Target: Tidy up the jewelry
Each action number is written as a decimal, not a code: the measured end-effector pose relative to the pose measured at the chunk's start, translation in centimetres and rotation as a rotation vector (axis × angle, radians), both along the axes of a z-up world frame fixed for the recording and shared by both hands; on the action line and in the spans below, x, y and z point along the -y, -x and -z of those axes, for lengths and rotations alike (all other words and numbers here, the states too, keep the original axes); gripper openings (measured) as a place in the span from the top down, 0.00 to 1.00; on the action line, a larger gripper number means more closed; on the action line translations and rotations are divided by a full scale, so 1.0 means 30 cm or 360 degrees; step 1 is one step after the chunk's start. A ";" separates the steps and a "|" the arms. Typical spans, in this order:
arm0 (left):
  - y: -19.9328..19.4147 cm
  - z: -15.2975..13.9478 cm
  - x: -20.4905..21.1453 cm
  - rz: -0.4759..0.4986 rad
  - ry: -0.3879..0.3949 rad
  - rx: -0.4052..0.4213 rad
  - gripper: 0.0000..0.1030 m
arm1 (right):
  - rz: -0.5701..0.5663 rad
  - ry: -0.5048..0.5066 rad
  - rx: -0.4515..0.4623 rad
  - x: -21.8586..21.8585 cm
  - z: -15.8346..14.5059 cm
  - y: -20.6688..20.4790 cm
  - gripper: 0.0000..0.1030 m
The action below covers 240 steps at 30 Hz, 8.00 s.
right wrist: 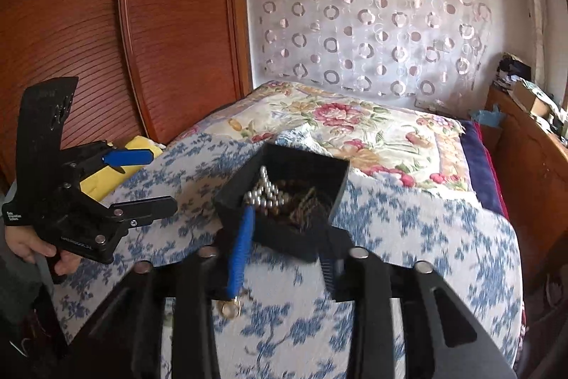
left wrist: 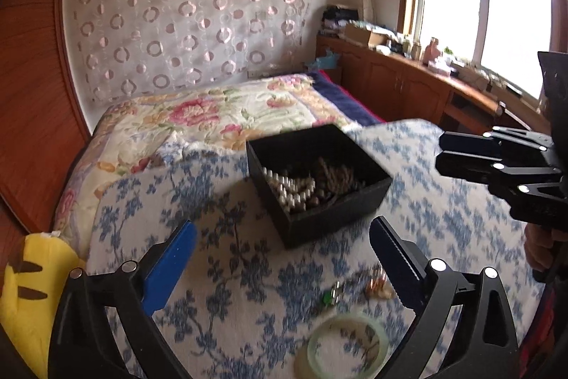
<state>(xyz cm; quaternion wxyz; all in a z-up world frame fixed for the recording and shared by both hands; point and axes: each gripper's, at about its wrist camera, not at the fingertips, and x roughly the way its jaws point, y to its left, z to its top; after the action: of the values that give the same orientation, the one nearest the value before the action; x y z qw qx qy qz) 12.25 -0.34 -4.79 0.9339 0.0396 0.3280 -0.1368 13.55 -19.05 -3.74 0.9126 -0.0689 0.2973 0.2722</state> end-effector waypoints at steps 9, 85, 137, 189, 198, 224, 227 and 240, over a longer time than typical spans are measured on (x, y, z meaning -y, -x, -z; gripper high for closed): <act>0.101 0.134 -0.006 0.0036 -0.0002 -0.0126 0.08 | 0.0044 0.0002 -0.0089 0.030 0.104 0.084 0.63; 0.205 0.175 -0.155 -0.0047 0.0092 -0.0181 0.33 | -0.0307 0.0398 -0.0345 -0.329 0.335 -0.042 0.75; 0.097 -0.010 -0.099 -0.0030 0.0097 0.0029 0.33 | -0.0155 0.0178 0.0039 -0.161 -0.042 -0.030 0.98; -0.358 0.033 0.136 0.0095 -0.0028 -0.0093 0.33 | -0.0091 0.0052 -0.0082 0.027 0.041 -0.344 0.96; -0.381 0.052 0.160 0.0110 -0.0045 -0.0125 0.33 | -0.0074 0.0042 -0.0080 0.061 0.053 -0.297 0.96; -0.084 0.147 0.064 0.0133 0.0008 -0.0223 0.32 | -0.0207 0.0089 -0.0301 -0.015 0.245 -0.040 0.88; -0.055 0.182 0.048 0.0142 -0.0022 -0.0269 0.32 | -0.0248 0.0135 -0.0333 -0.053 0.284 -0.021 0.84; -0.020 0.222 0.046 0.0159 0.0009 -0.0310 0.32 | -0.0331 0.0314 -0.0337 -0.147 0.345 0.015 0.91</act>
<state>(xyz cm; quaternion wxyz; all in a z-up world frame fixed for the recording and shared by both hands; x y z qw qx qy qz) 12.84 -1.73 -11.46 0.8898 0.0397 0.4144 -0.1872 13.11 -14.63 -14.09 0.8318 -0.1594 0.4084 0.3404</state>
